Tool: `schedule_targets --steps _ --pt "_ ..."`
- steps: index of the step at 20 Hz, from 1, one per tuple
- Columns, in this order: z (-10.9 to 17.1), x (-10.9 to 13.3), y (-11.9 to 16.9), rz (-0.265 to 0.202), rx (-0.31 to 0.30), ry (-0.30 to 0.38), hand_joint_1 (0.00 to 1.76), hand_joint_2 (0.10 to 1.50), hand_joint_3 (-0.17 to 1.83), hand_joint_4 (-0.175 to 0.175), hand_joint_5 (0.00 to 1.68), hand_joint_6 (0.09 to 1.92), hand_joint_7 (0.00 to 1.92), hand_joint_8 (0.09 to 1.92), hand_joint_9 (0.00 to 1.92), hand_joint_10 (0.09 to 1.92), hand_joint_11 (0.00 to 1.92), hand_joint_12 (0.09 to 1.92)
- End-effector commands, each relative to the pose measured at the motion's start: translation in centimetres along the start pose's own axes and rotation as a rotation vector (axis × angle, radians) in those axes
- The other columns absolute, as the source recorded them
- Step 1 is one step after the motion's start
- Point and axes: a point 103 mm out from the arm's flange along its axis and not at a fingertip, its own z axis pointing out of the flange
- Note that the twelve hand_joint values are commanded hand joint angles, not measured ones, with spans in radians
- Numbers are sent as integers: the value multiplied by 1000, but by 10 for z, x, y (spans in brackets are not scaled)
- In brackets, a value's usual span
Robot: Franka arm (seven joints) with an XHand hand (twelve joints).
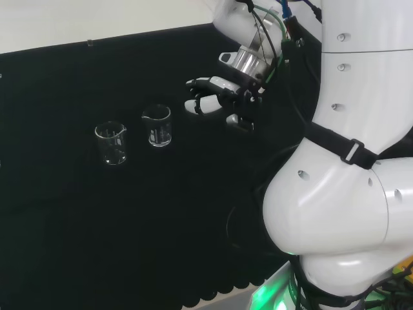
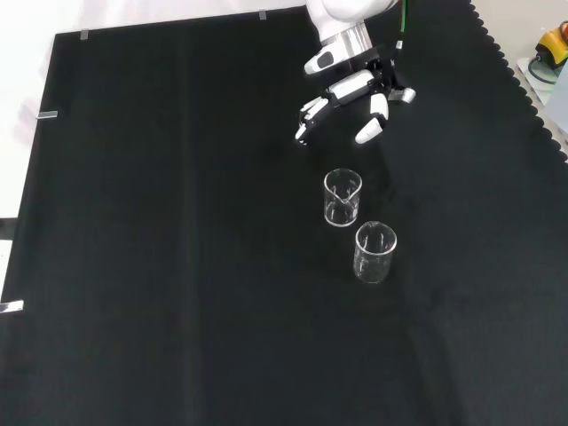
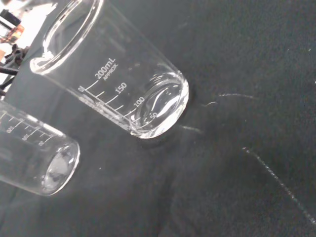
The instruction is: Pick up the beaker on the right.
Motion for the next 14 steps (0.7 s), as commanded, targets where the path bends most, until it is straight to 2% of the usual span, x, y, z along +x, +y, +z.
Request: schedule_targets --steps 1,7,14 --pt "4 -1 3 -52 24 52 707 443 980 -21 265 87 267 586 383 642 0 1249" --pt "11 1 6 -105 64 105 815 356 1017 -19 230 87 264 604 391 644 0 1270" --pt "18 8 10 -154 66 120 886 321 1056 -36 217 87 281 633 430 639 0 1340"
